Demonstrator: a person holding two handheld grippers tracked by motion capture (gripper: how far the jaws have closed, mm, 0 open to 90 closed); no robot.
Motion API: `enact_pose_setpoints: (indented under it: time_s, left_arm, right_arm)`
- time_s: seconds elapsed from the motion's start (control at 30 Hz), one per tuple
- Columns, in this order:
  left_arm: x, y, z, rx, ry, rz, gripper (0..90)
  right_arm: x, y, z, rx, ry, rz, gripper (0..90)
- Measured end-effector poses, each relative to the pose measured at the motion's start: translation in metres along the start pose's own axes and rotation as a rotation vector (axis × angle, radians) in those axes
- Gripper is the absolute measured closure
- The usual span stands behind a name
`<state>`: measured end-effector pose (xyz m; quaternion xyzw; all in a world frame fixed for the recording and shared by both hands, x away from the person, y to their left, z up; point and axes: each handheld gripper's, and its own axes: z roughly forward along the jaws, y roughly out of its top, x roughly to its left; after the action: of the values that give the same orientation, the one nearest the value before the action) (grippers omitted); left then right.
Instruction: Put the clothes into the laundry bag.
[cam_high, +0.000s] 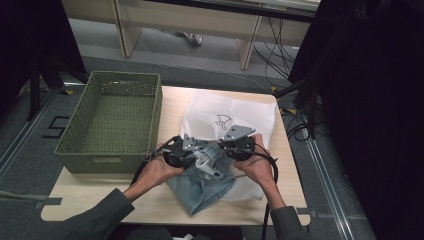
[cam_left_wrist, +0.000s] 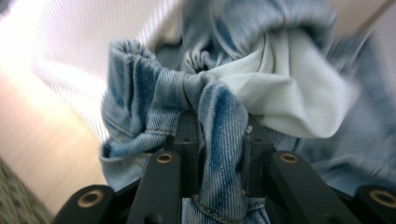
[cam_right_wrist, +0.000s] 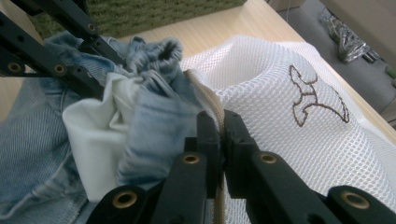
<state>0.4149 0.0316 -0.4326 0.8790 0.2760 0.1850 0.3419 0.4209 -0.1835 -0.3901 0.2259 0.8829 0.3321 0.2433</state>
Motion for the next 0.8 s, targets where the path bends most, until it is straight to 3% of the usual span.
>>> enact_pose_setpoints:
  time_s: [0.07, 0.17, 0.23, 0.27, 0.3, 0.33, 0.43, 0.47, 0.53, 0.57, 0.67, 0.8]
  left_arm:
    - [-0.002, 0.010, -0.003, -0.026, -0.030, 0.007, 73.0]
    - [-0.011, 0.022, 0.008, -0.072, -0.087, 0.005, 72.9]
    - [-0.017, 0.022, 0.018, -0.085, -0.122, 0.041, 72.8]
    - [-0.019, 0.021, 0.023, -0.082, -0.146, 0.044, 72.7]
    - [-0.022, 0.018, 0.027, -0.086, -0.174, 0.026, 72.7]
    - [-0.027, 0.015, 0.026, -0.090, -0.176, 0.026, 72.7]
    - [-0.046, 0.017, 0.016, -0.065, -0.162, 0.156, 72.7]
    - [-0.049, 0.018, 0.013, -0.065, -0.173, 0.161, 72.7]
    - [-0.050, 0.018, 0.012, -0.064, -0.188, 0.169, 72.8]
    - [-0.048, 0.019, 0.015, -0.056, -0.177, 0.160, 72.9]
    - [-0.033, 0.023, 0.022, -0.070, -0.121, 0.088, 73.3]
    - [-0.011, 0.041, 0.018, -0.178, -0.035, -0.043, 74.7]
  right_arm:
    - [0.000, 0.001, -0.002, -0.009, 0.005, 0.011, 87.4]
    - [-0.001, 0.002, -0.002, -0.014, 0.004, 0.019, 87.5]
    - [-0.002, 0.001, -0.002, -0.013, -0.011, 0.025, 87.5]
    - [-0.004, 0.000, -0.002, -0.015, -0.011, 0.018, 87.5]
    - [-0.004, 0.000, -0.002, -0.012, -0.015, 0.042, 87.5]
    - [-0.006, -0.002, -0.002, -0.015, -0.029, 0.055, 87.5]
    - [-0.012, -0.006, 0.000, -0.003, -0.046, 0.049, 87.5]
    - [-0.013, -0.008, 0.000, 0.003, -0.051, 0.085, 87.6]
    - [-0.016, -0.010, -0.002, -0.016, -0.063, 0.081, 87.6]
    - [-0.017, -0.009, -0.003, -0.019, -0.063, 0.103, 87.5]
    - [-0.015, -0.005, -0.009, -0.043, -0.047, 0.083, 87.6]
    - [-0.007, 0.003, -0.014, -0.065, -0.016, 0.056, 87.6]
